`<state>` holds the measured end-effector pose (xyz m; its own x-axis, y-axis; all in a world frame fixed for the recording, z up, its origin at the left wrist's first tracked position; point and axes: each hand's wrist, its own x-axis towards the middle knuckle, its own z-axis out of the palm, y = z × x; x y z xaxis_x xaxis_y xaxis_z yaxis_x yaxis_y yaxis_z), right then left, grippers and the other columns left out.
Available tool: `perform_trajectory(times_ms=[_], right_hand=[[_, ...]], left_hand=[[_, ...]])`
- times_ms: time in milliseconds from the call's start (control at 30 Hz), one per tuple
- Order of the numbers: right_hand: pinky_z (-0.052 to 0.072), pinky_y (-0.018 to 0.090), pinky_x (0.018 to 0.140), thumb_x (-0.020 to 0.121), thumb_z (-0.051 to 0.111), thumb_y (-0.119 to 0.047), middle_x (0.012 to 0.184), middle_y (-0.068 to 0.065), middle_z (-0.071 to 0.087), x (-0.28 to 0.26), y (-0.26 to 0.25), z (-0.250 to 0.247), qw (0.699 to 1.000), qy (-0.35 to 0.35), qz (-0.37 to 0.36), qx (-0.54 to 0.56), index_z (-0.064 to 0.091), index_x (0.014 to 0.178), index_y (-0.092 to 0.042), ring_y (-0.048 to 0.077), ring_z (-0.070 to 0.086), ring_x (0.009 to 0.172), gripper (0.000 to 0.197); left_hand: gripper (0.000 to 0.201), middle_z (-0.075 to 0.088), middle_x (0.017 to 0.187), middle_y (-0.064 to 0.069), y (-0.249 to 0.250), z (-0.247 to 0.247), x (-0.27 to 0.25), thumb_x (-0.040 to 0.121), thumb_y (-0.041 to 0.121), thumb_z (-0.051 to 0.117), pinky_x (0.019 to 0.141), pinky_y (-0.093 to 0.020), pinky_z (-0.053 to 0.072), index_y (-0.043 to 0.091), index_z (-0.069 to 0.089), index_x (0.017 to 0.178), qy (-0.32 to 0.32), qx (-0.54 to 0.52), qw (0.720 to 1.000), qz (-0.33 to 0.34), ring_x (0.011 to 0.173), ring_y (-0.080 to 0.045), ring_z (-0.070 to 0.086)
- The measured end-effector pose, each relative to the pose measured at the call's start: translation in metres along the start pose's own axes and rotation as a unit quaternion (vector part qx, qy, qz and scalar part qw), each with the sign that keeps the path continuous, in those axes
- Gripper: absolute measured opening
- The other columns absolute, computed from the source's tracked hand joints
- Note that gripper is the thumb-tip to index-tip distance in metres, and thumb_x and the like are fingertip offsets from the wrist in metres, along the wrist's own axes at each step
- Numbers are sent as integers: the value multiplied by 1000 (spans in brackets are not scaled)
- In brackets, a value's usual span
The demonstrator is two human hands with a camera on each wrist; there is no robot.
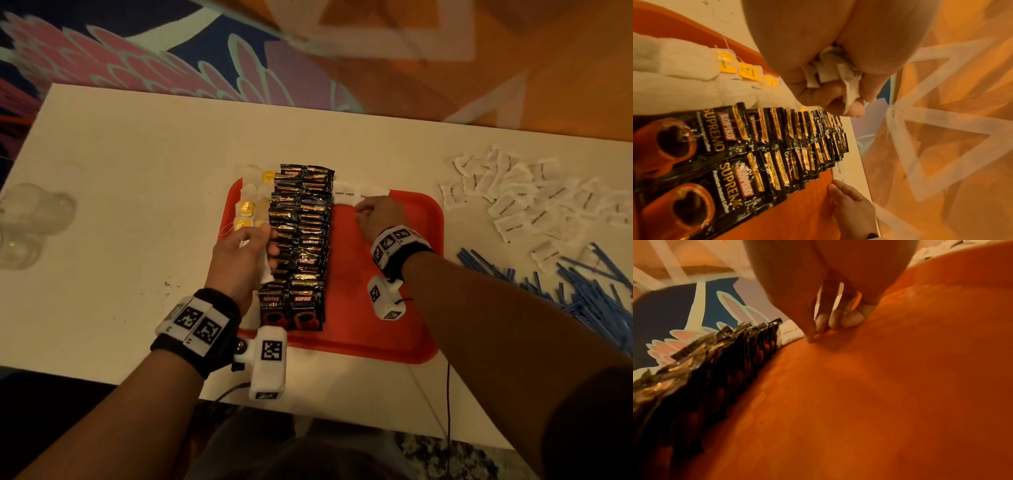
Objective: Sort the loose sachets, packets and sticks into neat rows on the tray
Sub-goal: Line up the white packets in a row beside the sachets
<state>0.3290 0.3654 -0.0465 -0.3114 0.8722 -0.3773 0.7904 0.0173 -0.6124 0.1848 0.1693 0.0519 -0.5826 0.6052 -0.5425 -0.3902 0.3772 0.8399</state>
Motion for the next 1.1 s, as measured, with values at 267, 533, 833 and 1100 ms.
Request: perform_trajectory(times_ms=[267, 533, 833, 1100], right_hand=[[40, 11, 55, 88, 62, -15, 88, -10, 69, -32, -6, -33, 999, 7, -10, 37, 74, 88, -26, -1, 55, 68, 16], [47, 20, 73, 77, 82, -31, 87, -8, 70, -98, -34, -66, 970, -57, -40, 233, 71, 86, -25, 3, 63, 84, 16], [56, 38, 82, 70, 86, -23, 92, 5, 72, -130, -41, -70, 964, -40, -58, 258, 70, 89, -13, 20, 69, 89, 27], [48, 25, 62, 87, 71, -6, 86, 8, 71, -148, -45, -77, 860, -55, 55, 504, 70, 93, -7, 15, 63, 75, 6]], left_hand=[[22, 64, 77, -6, 5, 11, 1, 92, 2, 43, 52, -27, 45, 10, 63, 98, -51, -60, 995, -66, 64, -19, 57], [23, 72, 104, -14, 21, 56, -8, 98, -1, 53, 59, -26, 56, 1, 56, 121, -137, -28, 990, -22, 85, -22, 71], [22, 67, 66, 3, 28, 81, -23, 94, 28, 66, 43, -21, 42, 13, 63, 78, -124, 39, 992, 2, 55, -10, 56], [8, 68, 76, -1, 24, 97, -47, 95, 15, 63, 45, -18, 44, 9, 68, 95, -131, -104, 985, -43, 51, -8, 51]])
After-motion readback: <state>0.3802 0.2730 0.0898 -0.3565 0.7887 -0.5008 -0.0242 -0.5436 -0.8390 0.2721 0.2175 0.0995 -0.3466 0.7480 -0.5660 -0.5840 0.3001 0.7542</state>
